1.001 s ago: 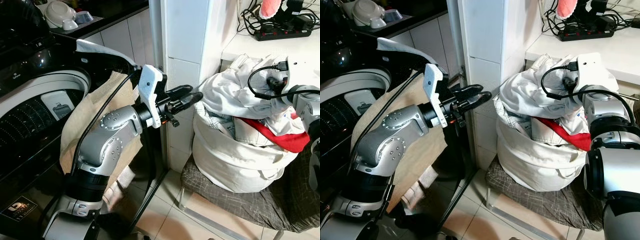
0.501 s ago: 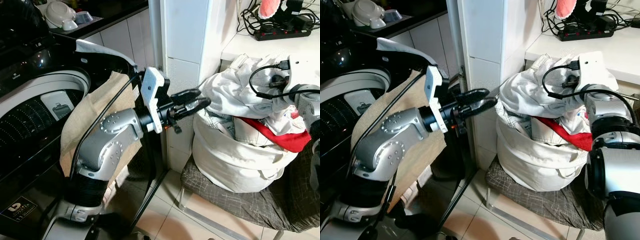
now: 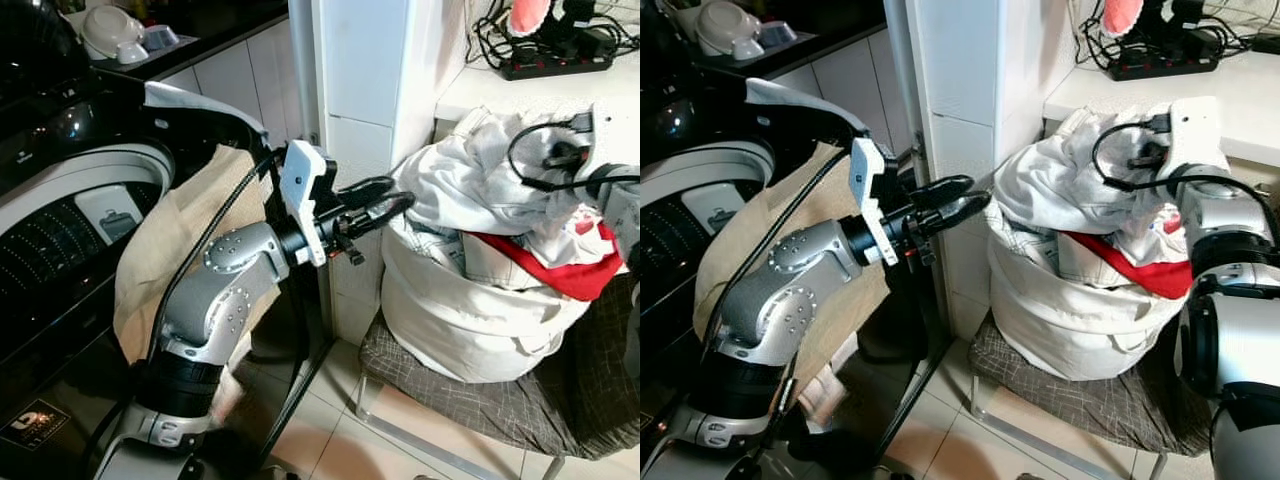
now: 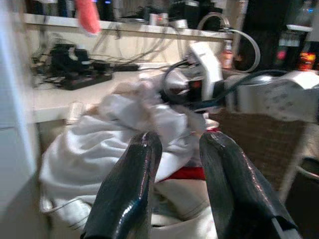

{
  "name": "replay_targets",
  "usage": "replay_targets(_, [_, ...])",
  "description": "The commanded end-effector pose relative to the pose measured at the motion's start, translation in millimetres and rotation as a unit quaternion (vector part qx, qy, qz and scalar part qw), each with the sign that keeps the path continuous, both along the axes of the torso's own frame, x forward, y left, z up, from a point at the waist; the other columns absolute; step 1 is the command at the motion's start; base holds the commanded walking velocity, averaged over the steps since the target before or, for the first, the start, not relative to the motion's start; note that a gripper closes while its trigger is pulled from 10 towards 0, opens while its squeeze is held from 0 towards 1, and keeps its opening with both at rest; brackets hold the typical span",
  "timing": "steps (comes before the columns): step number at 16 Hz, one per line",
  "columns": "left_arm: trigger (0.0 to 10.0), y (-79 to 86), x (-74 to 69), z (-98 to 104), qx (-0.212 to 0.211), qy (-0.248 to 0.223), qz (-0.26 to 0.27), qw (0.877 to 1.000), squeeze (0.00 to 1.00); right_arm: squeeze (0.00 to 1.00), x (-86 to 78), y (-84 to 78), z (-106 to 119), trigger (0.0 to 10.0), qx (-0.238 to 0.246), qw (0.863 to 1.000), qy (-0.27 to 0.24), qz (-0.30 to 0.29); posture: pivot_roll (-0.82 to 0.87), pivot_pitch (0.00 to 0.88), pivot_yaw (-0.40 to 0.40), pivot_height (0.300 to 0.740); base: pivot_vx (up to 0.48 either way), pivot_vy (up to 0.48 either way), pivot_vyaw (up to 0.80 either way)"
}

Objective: Clothes washing

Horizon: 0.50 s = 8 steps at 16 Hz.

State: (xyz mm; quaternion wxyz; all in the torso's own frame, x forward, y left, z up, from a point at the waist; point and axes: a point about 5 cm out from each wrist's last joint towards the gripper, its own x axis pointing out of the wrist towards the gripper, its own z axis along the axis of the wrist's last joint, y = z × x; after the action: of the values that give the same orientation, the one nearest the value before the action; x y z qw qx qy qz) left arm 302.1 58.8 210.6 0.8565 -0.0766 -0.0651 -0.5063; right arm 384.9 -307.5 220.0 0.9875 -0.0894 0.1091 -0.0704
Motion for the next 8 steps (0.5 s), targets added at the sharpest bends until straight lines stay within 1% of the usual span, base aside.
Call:
replay_targets(1, [10.0,5.7,6.3,1.7,-0.005,-0.019,0.052,0.998,0.00,0.00,2.2,-2.2,26.0,0.0,0.012,0.999,-0.049,0.007,-0.13,0.000,0.129,0.740,0.000,0.000,0.00])
replay_targets(2, [10.0,5.5,7.1,1.7,0.001,-0.023,0.052,0.998,0.00,0.00,2.8,-2.3,34.0,0.0,0.018,0.998,-0.064,0.010,-0.13,0.000,0.129,0.740,0.000,0.000,0.00])
replay_targets(3, [10.0,6.7,11.4,3.5,-0.005,-0.025,0.070,0.997,0.00,0.00,2.9,-3.1,50.7,0.0,0.024,0.995,-0.091,0.015,-0.14,0.000,0.133,0.740,0.000,0.000,0.00])
replay_targets(4, [10.0,10.3,20.3,6.9,0.000,-0.024,0.113,0.993,0.00,0.00,1.9,-3.4,73.0,0.0,0.029,0.991,-0.129,0.024,-0.15,0.000,0.134,0.740,0.000,0.000,0.00])
replay_targets(5, [10.0,11.1,22.8,7.7,0.001,-0.023,0.122,0.992,0.00,0.00,1.4,-3.3,78.8,0.0,0.030,0.989,-0.139,0.028,-0.15,0.000,0.134,0.740,0.000,0.000,0.00])
replay_targets(6, [10.0,14.8,27.5,16.5,-0.015,-0.041,0.130,0.991,0.00,0.00,-1.9,0.3,106.5,0.0,0.044,0.980,-0.186,0.051,-0.15,0.000,0.135,0.740,0.000,0.000,0.00])
replay_targets(7, [10.0,20.0,32.9,24.6,-0.027,-0.058,0.154,0.986,0.00,0.00,-8.8,8.5,140.6,0.0,0.066,0.964,-0.239,0.093,-0.16,0.000,0.136,0.740,0.000,0.000,0.00])
replay_targets(8, [10.0,21.5,34.2,26.3,-0.029,-0.061,0.160,0.985,0.00,0.00,-11.7,12.1,151.3,0.0,0.068,0.959,-0.253,0.111,-0.16,0.000,0.136,0.740,0.000,0.000,0.00])
